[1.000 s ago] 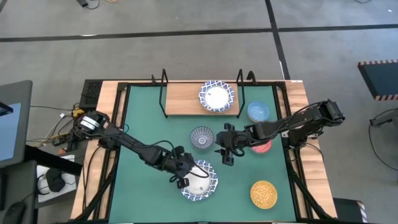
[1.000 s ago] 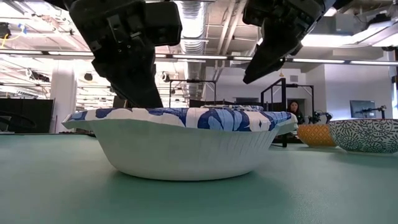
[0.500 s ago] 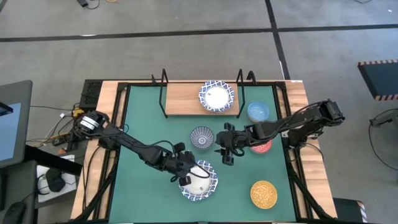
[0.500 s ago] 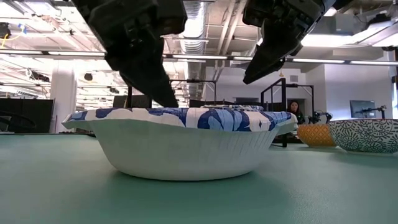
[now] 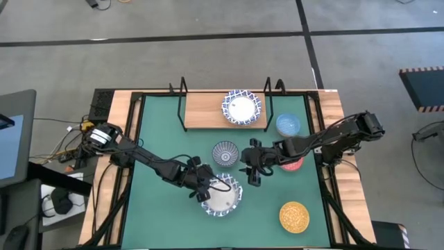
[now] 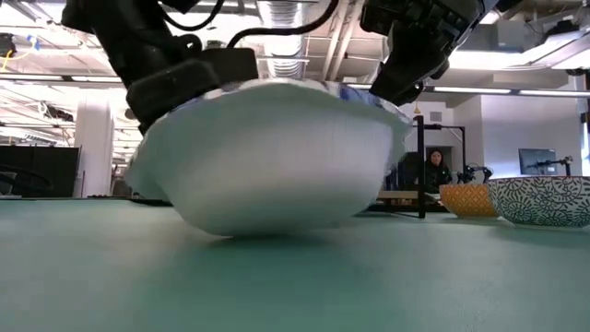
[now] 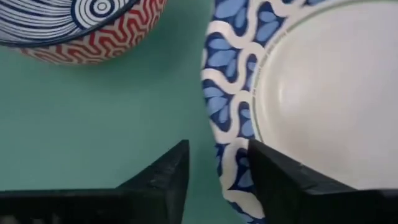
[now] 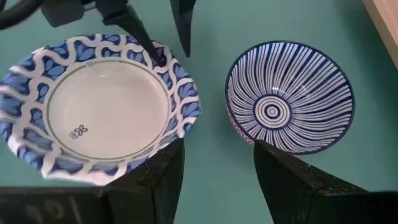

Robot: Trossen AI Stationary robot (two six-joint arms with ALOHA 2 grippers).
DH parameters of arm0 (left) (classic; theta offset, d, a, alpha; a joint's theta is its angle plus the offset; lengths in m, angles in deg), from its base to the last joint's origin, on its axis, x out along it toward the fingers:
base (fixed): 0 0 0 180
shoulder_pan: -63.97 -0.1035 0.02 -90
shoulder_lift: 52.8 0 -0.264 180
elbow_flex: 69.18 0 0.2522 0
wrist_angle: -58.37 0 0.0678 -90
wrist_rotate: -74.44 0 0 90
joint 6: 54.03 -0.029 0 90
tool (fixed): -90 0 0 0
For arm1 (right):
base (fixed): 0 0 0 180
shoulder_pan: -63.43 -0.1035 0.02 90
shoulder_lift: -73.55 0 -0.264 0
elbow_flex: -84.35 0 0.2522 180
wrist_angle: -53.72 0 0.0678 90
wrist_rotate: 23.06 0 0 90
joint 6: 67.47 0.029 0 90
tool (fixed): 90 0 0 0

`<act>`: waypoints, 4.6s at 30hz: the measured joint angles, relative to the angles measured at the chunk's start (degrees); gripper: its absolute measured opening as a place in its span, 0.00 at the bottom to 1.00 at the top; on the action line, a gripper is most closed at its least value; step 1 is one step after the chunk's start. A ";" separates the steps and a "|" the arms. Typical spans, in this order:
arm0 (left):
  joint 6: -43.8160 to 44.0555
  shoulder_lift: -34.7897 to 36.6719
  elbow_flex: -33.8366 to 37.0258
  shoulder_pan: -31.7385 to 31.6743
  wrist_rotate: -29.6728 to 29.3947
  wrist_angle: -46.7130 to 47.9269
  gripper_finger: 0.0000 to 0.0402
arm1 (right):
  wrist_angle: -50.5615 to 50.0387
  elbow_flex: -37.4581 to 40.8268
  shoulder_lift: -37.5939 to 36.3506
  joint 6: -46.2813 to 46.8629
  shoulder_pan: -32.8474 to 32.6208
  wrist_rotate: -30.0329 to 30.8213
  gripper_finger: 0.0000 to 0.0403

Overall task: Place and stack bowls onto a shelf
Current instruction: Stack the white bowl on top of the other white bowls on the shelf

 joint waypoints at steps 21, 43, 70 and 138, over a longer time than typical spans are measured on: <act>-17.00 0.00 -6.13 3.10 -10.79 -3.31 0.00 | 11.19 0.00 8.35 -4.07 -2.70 0.91 0.57; -22.39 0.00 -7.93 5.27 -19.73 -3.82 0.00 | 11.91 0.00 9.49 -6.09 -1.94 1.50 0.05; -16.70 4.81 -8.09 5.75 -28.25 1.81 0.02 | 12.01 0.00 2.89 -11.75 -2.24 12.45 0.05; -3.77 4.80 -0.72 3.05 -29.34 -1.35 0.03 | 14.37 0.05 6.30 -9.42 1.02 12.19 0.05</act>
